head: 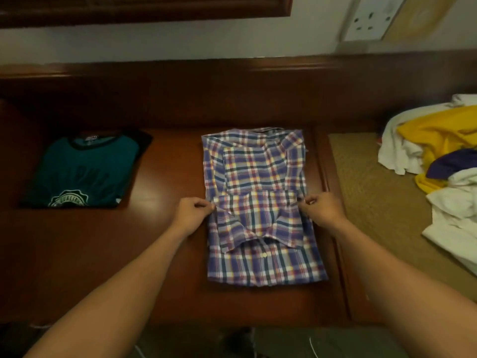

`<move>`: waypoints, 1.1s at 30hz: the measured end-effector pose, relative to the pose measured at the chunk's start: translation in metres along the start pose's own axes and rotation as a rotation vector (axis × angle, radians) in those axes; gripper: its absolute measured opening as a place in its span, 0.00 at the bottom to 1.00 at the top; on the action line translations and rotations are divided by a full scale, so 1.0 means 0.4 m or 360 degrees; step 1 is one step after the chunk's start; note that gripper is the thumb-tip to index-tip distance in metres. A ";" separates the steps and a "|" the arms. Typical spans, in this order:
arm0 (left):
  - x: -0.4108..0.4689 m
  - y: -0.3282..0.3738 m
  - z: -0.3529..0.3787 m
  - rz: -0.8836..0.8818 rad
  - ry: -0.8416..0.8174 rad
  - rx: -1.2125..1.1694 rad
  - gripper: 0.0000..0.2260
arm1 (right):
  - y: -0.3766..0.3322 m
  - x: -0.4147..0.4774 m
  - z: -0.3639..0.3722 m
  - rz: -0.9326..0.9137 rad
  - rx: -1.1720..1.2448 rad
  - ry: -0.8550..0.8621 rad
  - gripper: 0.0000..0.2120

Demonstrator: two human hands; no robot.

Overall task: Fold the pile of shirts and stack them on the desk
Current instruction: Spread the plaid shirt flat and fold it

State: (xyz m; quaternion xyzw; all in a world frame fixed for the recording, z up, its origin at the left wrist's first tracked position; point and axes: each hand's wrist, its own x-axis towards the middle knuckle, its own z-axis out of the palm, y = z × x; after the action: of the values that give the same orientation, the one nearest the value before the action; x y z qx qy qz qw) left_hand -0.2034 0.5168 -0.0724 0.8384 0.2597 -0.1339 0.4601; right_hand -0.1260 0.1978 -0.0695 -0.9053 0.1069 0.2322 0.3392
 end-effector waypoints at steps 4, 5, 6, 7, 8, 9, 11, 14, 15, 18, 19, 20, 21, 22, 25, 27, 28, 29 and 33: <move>0.032 0.005 -0.005 0.0070 -0.0126 0.0154 0.08 | 0.005 0.029 0.002 -0.0057 -0.0103 0.0146 0.12; 0.035 0.003 -0.005 0.0127 -0.0133 0.0270 0.10 | 0.006 0.033 0.001 -0.0048 -0.0113 0.0163 0.12; 0.033 0.002 -0.005 0.0194 -0.0113 0.0352 0.11 | 0.008 0.034 -0.003 -0.0032 -0.0133 0.0177 0.13; 0.031 0.003 -0.006 0.0255 -0.0072 0.0393 0.09 | 0.008 0.034 -0.007 -0.0015 -0.0160 0.0196 0.13; 0.030 0.007 -0.007 0.0306 -0.0011 0.0410 0.07 | 0.006 0.028 -0.012 -0.0021 -0.0191 0.0233 0.13; 0.029 0.007 -0.011 0.0356 0.0062 0.0442 0.07 | 0.006 0.021 -0.017 -0.0056 -0.0231 0.0283 0.12; 0.030 0.005 -0.018 0.0582 0.0149 0.0749 0.15 | 0.005 0.000 -0.023 -0.0320 -0.0384 0.0265 0.09; 0.018 0.012 -0.023 0.1129 -0.0094 0.1393 0.27 | 0.008 -0.030 -0.016 -0.0830 -0.0837 -0.0227 0.26; 0.013 0.016 -0.022 0.1257 -0.0201 0.1542 0.26 | 0.009 -0.036 -0.012 -0.0922 -0.0948 -0.0319 0.25; 0.012 0.028 -0.014 0.1450 -0.0342 0.1635 0.11 | 0.013 -0.029 -0.009 -0.1022 -0.0963 -0.0334 0.09; 0.013 0.039 -0.011 0.1364 -0.0336 0.1522 0.08 | 0.007 -0.023 -0.012 -0.0990 -0.0845 -0.0310 0.04; 0.015 0.053 -0.009 0.1208 -0.0285 0.1348 0.07 | -0.003 -0.016 -0.016 -0.0920 -0.0675 -0.0276 0.04; 0.019 0.069 -0.005 0.1033 -0.0209 0.1161 0.07 | -0.014 -0.007 -0.018 -0.0837 -0.0501 -0.0226 0.06; 0.024 0.084 0.000 0.0877 -0.0124 0.1006 0.07 | -0.028 0.002 -0.017 -0.0753 -0.0391 -0.0157 0.09; 0.042 0.100 0.019 0.0639 0.0004 0.1033 0.14 | -0.064 0.013 -0.001 -0.0548 -0.0403 0.0040 0.19; 0.036 0.095 0.023 0.0476 0.0118 0.1082 0.18 | -0.061 0.012 0.010 -0.0310 -0.0424 0.0117 0.23; 0.027 0.081 0.025 0.0384 0.0224 0.1043 0.17 | -0.048 0.006 0.015 -0.0196 -0.0408 0.0161 0.21; 0.015 0.053 0.027 0.0271 0.0307 0.0967 0.16 | -0.028 -0.003 0.020 -0.0101 -0.0385 0.0204 0.19; -0.095 -0.050 0.041 -0.0037 0.0280 0.0617 0.21 | 0.069 -0.089 0.039 0.0137 -0.0305 0.0115 0.13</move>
State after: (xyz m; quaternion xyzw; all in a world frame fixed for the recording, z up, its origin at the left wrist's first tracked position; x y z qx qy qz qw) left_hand -0.2459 0.4999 -0.0776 0.9167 0.2780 -0.1129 0.2641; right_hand -0.1721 0.1889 -0.0778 -0.9360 0.1353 0.2228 0.2366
